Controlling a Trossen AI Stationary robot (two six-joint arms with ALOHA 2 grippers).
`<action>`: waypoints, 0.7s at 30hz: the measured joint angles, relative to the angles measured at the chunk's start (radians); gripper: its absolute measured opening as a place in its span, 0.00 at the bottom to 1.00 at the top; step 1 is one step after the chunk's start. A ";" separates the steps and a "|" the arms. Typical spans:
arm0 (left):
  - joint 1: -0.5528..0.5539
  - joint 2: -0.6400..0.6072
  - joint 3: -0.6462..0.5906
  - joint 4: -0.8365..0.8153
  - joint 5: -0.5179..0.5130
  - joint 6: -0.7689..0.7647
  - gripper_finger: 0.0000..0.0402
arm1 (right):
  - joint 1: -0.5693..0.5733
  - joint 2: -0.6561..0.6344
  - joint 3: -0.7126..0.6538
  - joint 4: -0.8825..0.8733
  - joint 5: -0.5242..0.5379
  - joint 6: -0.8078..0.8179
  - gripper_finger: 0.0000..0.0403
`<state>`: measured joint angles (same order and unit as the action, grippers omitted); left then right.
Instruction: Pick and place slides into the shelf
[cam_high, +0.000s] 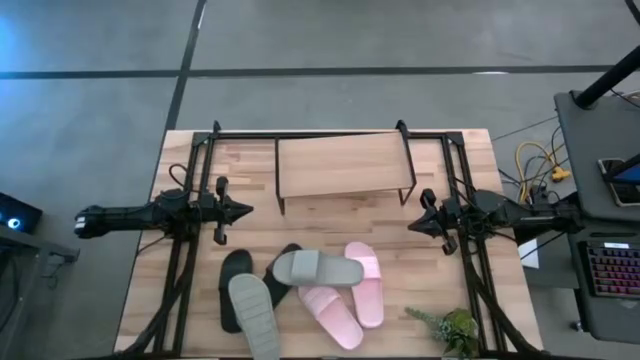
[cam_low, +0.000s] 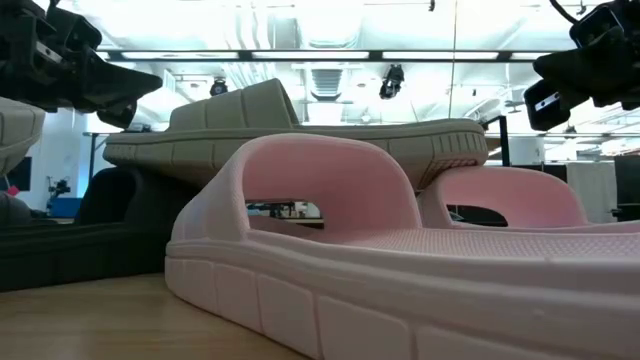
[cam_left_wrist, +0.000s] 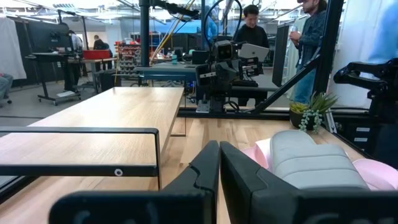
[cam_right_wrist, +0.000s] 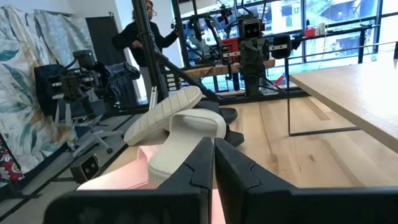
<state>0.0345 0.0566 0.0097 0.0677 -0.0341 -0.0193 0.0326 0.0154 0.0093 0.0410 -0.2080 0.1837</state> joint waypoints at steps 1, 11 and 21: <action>0.000 0.000 0.000 0.000 0.000 0.000 0.00 | 0.000 0.000 0.000 0.000 0.000 0.000 0.02; 0.000 0.000 0.000 0.000 0.000 0.000 0.00 | 0.000 0.000 0.000 0.006 0.012 0.006 0.02; 0.000 0.000 0.000 0.000 0.000 0.000 0.00 | 0.000 0.000 0.000 0.198 0.104 0.564 0.02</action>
<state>0.0345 0.0566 0.0097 0.0677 -0.0341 -0.0193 0.0326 0.0158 0.0093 0.2388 -0.1037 0.7480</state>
